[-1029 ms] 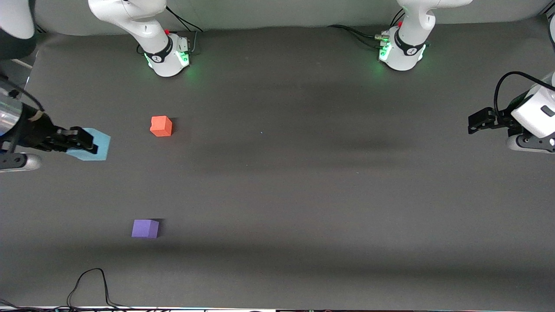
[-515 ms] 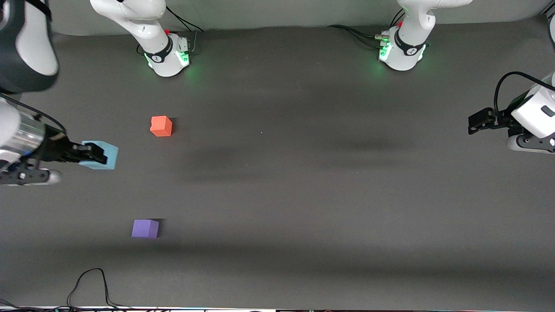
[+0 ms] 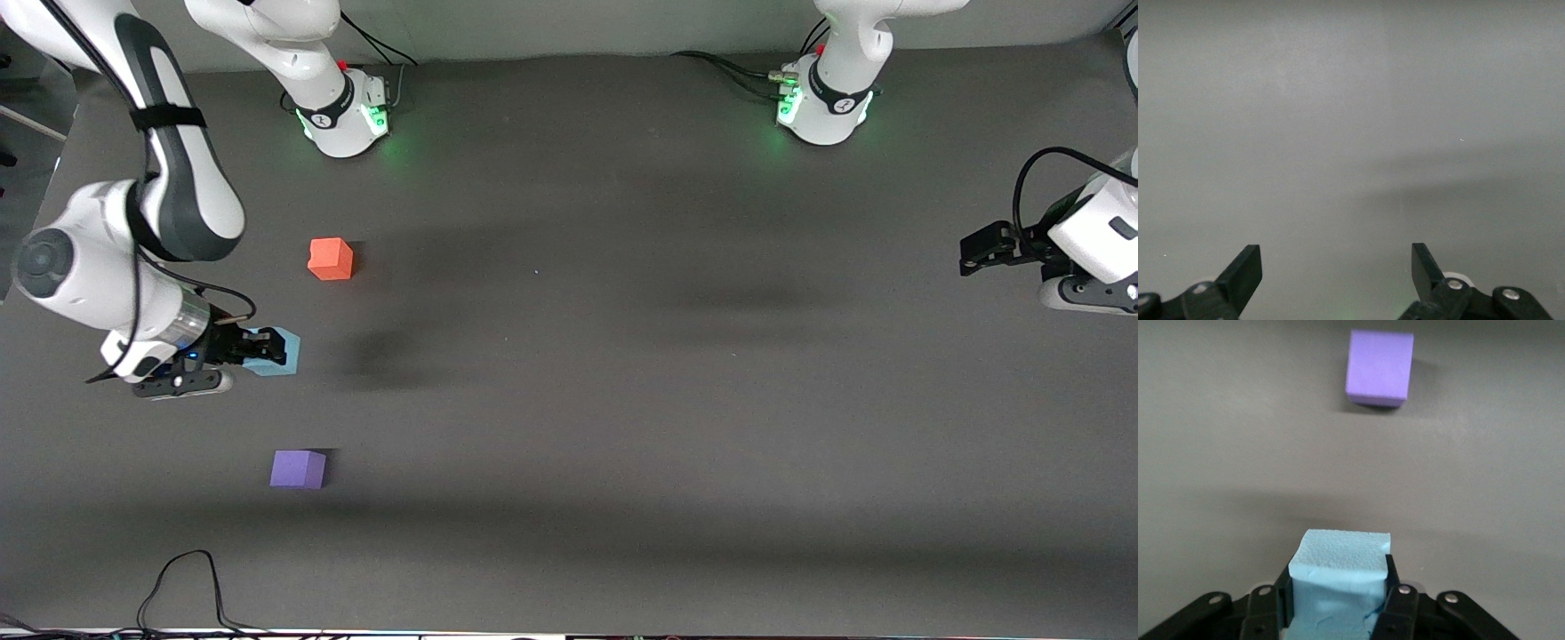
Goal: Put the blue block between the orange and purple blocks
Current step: 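Lower the blue block between the orange and purple blocks, then open the right gripper and raise it away from the block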
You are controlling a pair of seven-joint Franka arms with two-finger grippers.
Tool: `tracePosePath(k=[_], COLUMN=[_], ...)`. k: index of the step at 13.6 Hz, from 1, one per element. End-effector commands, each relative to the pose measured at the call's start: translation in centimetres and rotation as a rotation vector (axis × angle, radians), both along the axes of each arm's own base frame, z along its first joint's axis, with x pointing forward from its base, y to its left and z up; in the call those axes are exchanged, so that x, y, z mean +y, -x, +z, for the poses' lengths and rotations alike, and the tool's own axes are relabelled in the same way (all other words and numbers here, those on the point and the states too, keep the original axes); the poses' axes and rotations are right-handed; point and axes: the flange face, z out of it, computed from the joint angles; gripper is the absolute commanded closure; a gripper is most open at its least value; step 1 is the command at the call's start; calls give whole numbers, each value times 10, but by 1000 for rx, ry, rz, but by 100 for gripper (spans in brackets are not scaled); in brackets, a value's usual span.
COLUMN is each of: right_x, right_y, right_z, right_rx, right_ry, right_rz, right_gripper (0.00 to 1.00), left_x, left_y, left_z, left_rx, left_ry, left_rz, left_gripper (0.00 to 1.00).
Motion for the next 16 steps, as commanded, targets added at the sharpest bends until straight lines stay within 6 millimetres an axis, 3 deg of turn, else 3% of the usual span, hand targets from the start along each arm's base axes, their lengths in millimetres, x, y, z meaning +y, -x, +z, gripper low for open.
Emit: tracePosePath(k=[1, 5, 8, 9, 10, 11, 13, 16], right_x=[-5, -9, -8, -8, -8, -8, -8, -7], right_y=[10, 15, 17, 18, 18, 17, 10, -9], right_z=[-47, -117, -137, -138, -138, -137, -116, -31], right_rx=[-11, -11, 6, 11, 16, 18, 16, 79], right_ry=[5, -6, -10, -11, -11, -12, -10, -9], right_rz=[32, 13, 7, -2, -7, -32, -34, -3], right_gripper=[52, 52, 52, 40, 13, 0, 0, 0], left_x=[-1, -1, -2, -1, -2, -2, -2, -2], left_y=[0, 0, -1, -1, 0, 0, 0, 0], left_z=[3, 3, 3, 3, 3, 2, 2, 2], left_rx=[-12, -10, -12, -12, -10, -9, -10, -10], left_ry=[10, 10, 9, 9, 9, 9, 9, 9], left_rz=[4, 7, 11, 13, 11, 11, 11, 11], left_gripper=[0, 0, 0, 0, 0, 0, 0, 0])
